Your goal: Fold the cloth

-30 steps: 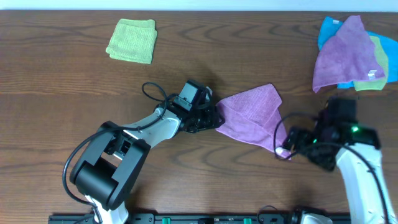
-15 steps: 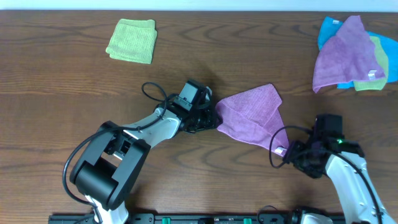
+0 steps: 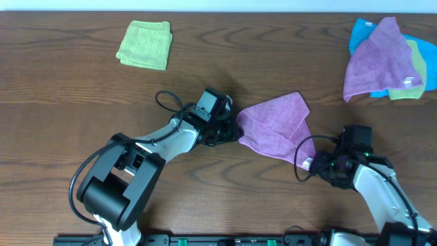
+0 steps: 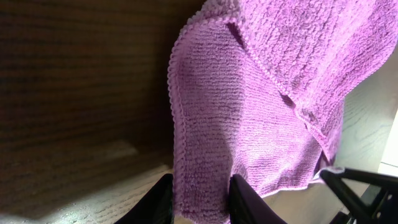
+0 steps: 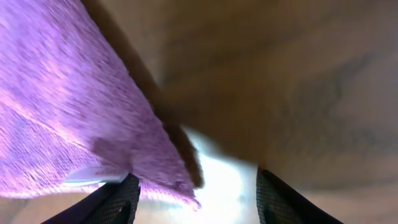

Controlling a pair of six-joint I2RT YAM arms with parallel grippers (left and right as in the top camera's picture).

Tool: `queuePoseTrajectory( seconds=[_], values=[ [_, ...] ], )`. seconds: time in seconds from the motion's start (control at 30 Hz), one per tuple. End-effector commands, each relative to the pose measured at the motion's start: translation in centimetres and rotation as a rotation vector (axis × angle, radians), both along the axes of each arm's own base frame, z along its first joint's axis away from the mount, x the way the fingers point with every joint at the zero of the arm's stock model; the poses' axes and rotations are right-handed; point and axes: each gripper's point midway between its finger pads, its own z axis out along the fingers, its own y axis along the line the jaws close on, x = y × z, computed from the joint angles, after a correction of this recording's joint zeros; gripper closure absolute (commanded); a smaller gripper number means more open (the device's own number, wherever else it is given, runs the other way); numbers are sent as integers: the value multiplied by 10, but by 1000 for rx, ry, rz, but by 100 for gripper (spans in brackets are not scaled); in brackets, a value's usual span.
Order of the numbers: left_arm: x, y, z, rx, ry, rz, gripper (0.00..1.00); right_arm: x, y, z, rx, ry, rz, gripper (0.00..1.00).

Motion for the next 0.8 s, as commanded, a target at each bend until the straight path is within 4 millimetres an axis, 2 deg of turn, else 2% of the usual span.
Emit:
queuePoseTrajectory(
  seconds=[0.0,0.07,0.13,0.3,0.37,0.43,0.47,0.53,0.6,0.77],
  values=[
    [1,-4,-1,-3,8,-4,71,-2,5,-10,33,12,38,38],
    [1,-3,-1,-2,8,-3,71,-1,5,-12,34,12,38,37],
    [1,-3,-1,-2,8,-3,71,-2,5,-15,34,24,46,42],
    [1,-3,-1,-3,13,2,75,5,4,-20,29,8,52,69],
    [1,-3,-1,-3,13,2,75,6,4,-22,29,9,52,83],
    [1,-3,-1,-3,13,2,75,6,4,-25,31,18,51,88],
    [0,-3,-1,-2,14,2,76,5,4,-26,32,23,51,98],
    [0,-3,-1,-2,15,2,82,5,4,-26,33,24,51,99],
    [0,-3,-1,-3,16,3,94,5,4,-26,33,21,51,99],
    [-5,-8,3,-40,46,-9,94,7,8,-25,56,14,53,99]
  ],
)
